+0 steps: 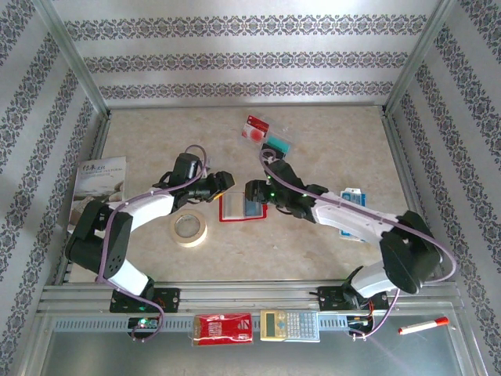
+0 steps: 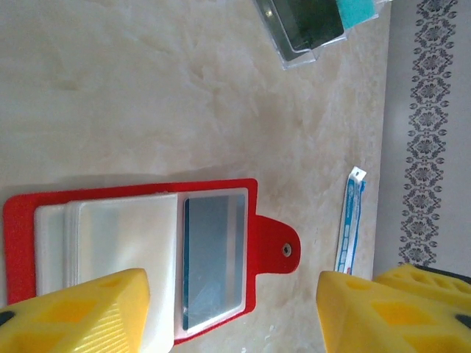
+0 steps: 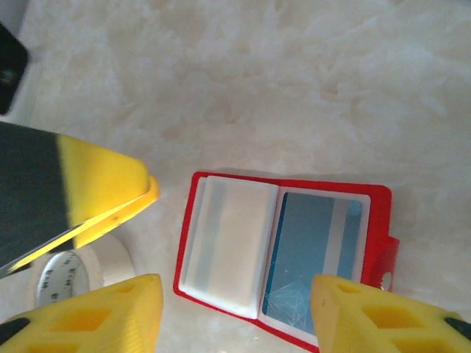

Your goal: Take the credit cards out of the card holder

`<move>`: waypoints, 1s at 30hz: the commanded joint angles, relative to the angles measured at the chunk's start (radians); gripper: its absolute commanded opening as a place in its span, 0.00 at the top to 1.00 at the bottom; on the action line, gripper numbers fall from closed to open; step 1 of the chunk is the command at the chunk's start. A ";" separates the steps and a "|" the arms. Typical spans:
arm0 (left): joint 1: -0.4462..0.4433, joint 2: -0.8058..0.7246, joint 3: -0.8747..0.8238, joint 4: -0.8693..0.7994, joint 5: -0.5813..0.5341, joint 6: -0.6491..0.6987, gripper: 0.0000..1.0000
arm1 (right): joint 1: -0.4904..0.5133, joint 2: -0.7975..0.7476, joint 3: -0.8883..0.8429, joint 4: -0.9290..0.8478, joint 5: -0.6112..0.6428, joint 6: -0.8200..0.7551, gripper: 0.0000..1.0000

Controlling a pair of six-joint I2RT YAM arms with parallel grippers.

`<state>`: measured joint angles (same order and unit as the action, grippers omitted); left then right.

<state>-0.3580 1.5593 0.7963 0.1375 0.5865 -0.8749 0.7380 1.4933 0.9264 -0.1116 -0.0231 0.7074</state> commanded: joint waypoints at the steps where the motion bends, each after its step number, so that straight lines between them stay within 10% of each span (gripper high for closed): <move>1: -0.006 -0.025 0.011 -0.070 -0.003 0.043 0.40 | 0.028 0.090 0.074 -0.064 0.040 0.013 0.49; 30: -0.135 0.221 0.118 -0.040 0.016 -0.008 0.70 | -0.053 0.338 0.127 -0.149 0.044 0.087 0.78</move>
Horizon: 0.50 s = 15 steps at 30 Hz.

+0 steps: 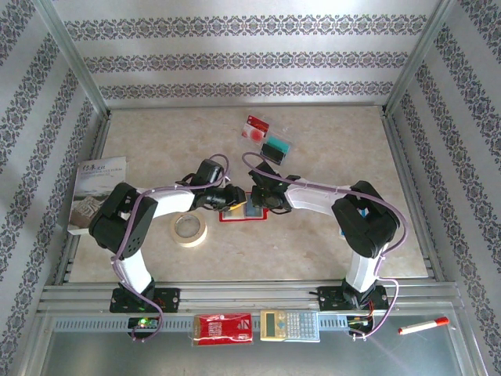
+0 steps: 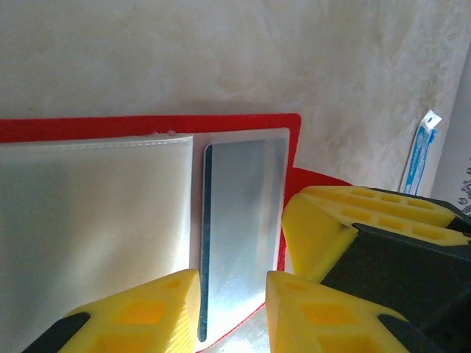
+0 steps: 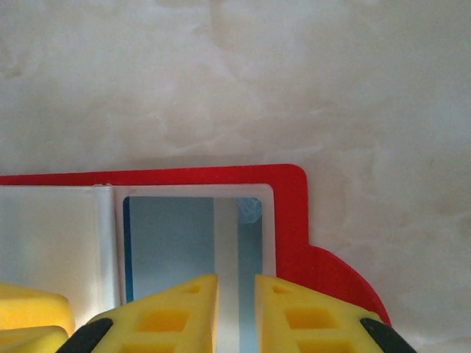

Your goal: Take the credit cards out of the card holder

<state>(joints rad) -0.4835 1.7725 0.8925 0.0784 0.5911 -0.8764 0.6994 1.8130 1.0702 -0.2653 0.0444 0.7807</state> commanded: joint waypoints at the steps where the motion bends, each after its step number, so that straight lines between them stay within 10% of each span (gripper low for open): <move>1: -0.010 0.011 0.023 0.016 0.012 -0.004 0.70 | -0.016 0.023 -0.017 0.005 -0.028 0.015 0.78; 15: -0.009 0.035 0.018 -0.028 -0.030 0.039 0.74 | -0.028 0.062 -0.040 0.046 -0.107 0.025 0.78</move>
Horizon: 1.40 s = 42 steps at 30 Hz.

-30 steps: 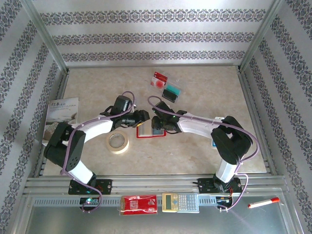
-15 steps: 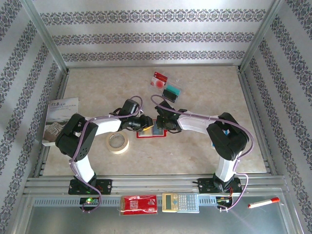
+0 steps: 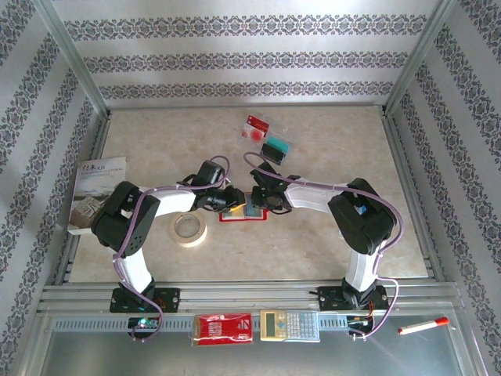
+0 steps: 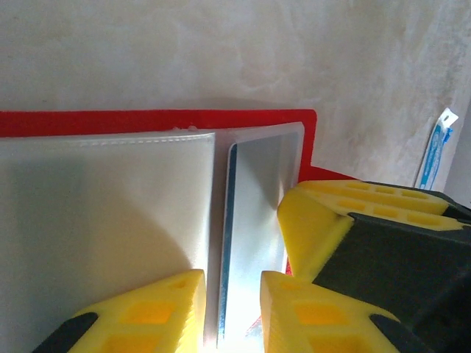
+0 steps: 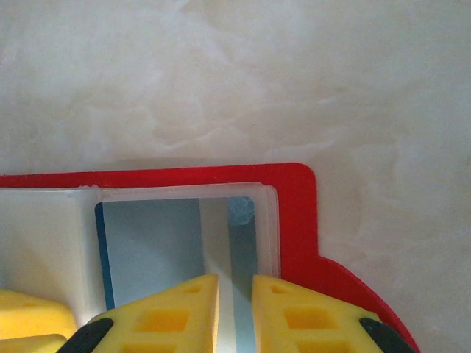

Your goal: Take the credit cards out of the card holder

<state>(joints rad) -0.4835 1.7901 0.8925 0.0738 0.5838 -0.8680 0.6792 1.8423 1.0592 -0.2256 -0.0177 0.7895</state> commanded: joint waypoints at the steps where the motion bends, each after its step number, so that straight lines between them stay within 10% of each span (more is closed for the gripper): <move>1: -0.007 0.021 0.014 -0.019 -0.020 0.031 0.75 | -0.010 0.033 -0.033 0.015 -0.060 0.017 0.78; 42: 0.020 0.030 -0.037 0.104 0.039 0.011 0.89 | -0.038 0.038 -0.064 0.045 -0.124 0.044 0.78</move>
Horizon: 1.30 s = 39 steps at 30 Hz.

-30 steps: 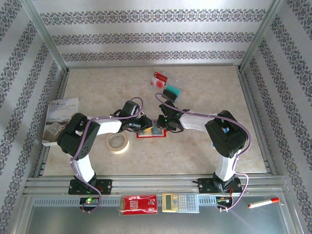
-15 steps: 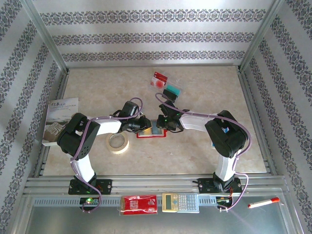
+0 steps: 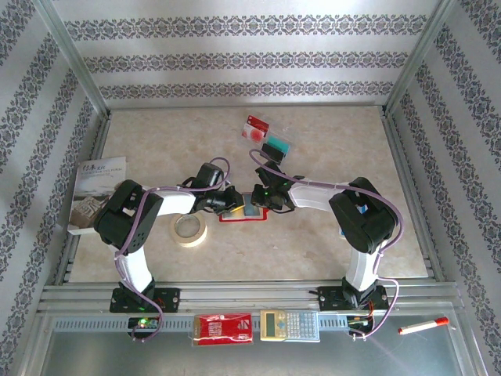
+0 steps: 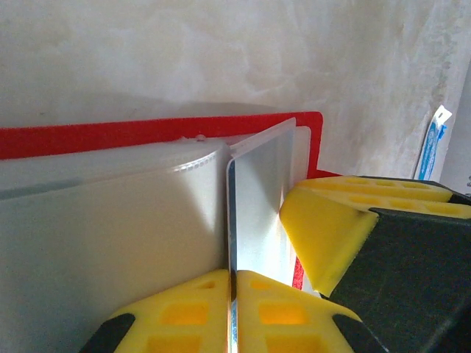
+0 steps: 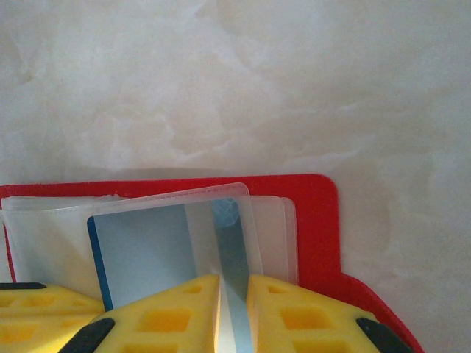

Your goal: Take the credit cards out of the card holder

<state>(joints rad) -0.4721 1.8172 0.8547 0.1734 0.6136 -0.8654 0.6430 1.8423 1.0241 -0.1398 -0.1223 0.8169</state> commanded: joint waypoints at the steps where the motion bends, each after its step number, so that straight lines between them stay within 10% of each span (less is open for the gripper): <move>1: 0.009 -0.001 0.000 0.005 0.011 0.010 0.90 | -0.003 0.038 -0.029 -0.041 -0.020 0.017 0.79; 25: 0.109 -0.202 -0.051 -0.235 -0.005 0.162 1.00 | -0.021 -0.066 -0.043 0.020 -0.036 -0.027 0.78; 39: 0.153 -0.435 -0.035 -0.286 -0.008 0.205 1.00 | -0.189 -0.450 -0.252 0.361 -0.327 -0.002 0.51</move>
<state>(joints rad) -0.3313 1.4235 0.8097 -0.1204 0.5976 -0.6678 0.4793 1.4406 0.8097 0.1349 -0.3626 0.8101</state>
